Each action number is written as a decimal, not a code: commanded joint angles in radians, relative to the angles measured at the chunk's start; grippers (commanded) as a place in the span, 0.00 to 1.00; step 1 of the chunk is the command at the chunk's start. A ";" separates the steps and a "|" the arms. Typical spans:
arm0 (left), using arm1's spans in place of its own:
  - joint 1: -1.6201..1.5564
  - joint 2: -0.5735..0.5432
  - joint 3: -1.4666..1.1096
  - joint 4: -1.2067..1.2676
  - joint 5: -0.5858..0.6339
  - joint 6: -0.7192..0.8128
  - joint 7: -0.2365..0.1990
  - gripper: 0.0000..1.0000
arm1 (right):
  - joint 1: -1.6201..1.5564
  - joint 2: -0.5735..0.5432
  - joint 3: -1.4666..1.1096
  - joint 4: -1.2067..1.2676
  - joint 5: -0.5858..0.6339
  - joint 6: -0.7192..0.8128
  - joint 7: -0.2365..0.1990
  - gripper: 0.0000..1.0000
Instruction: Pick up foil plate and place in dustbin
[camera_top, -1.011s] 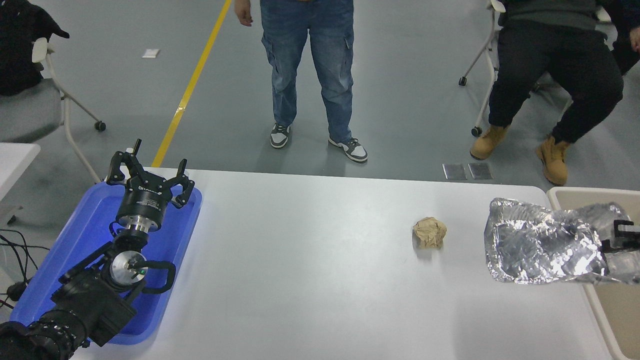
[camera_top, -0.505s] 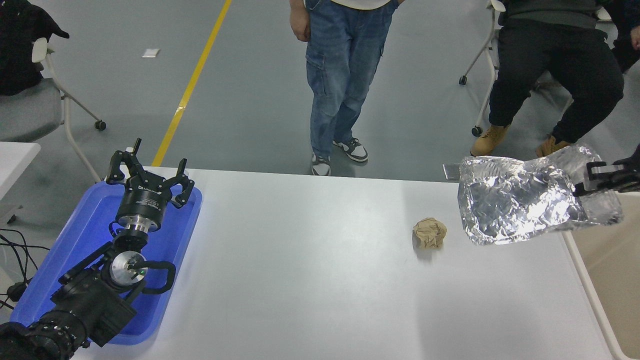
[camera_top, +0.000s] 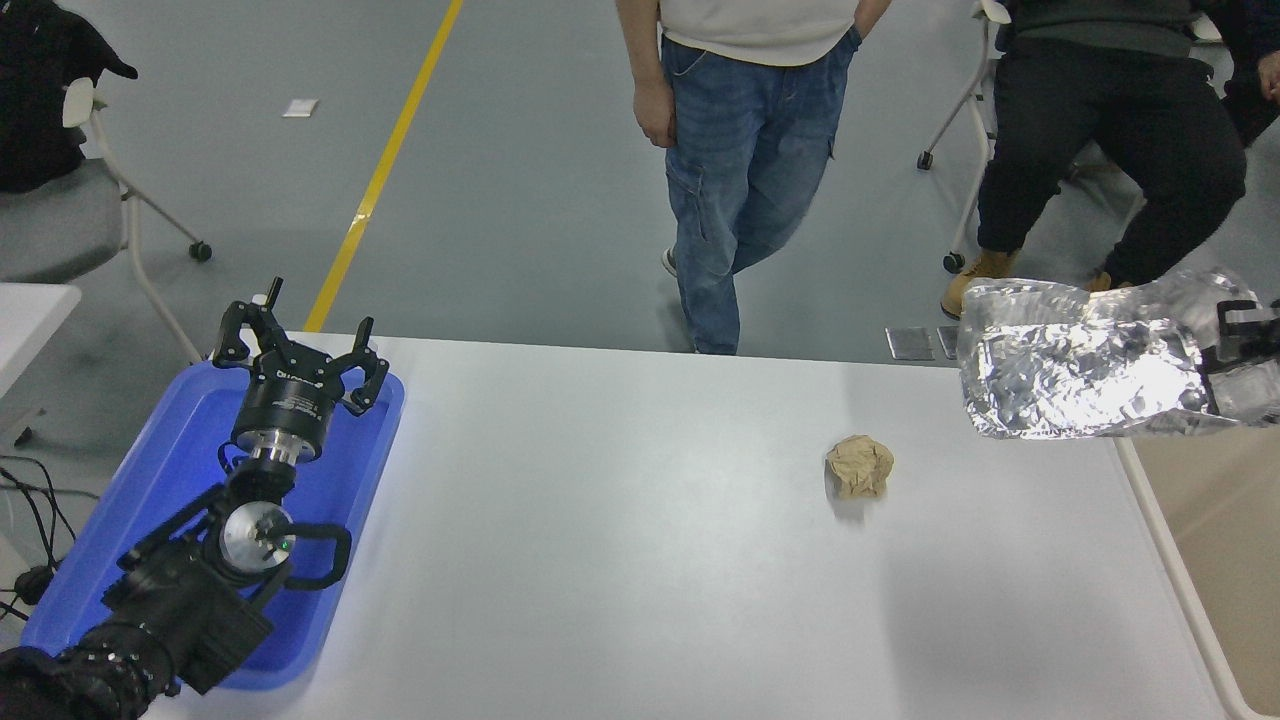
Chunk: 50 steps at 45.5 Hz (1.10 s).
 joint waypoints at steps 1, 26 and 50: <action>-0.001 0.000 0.000 0.000 0.001 0.000 0.000 1.00 | -0.192 0.004 -0.005 -0.247 0.145 -0.073 0.003 0.00; -0.001 0.000 0.000 0.000 -0.001 0.000 0.000 1.00 | -0.701 0.104 0.001 -0.637 0.611 -0.320 -0.003 0.00; -0.001 0.000 0.000 0.000 0.001 0.000 0.000 1.00 | -0.939 0.221 0.010 -0.772 0.769 -0.438 -0.006 0.00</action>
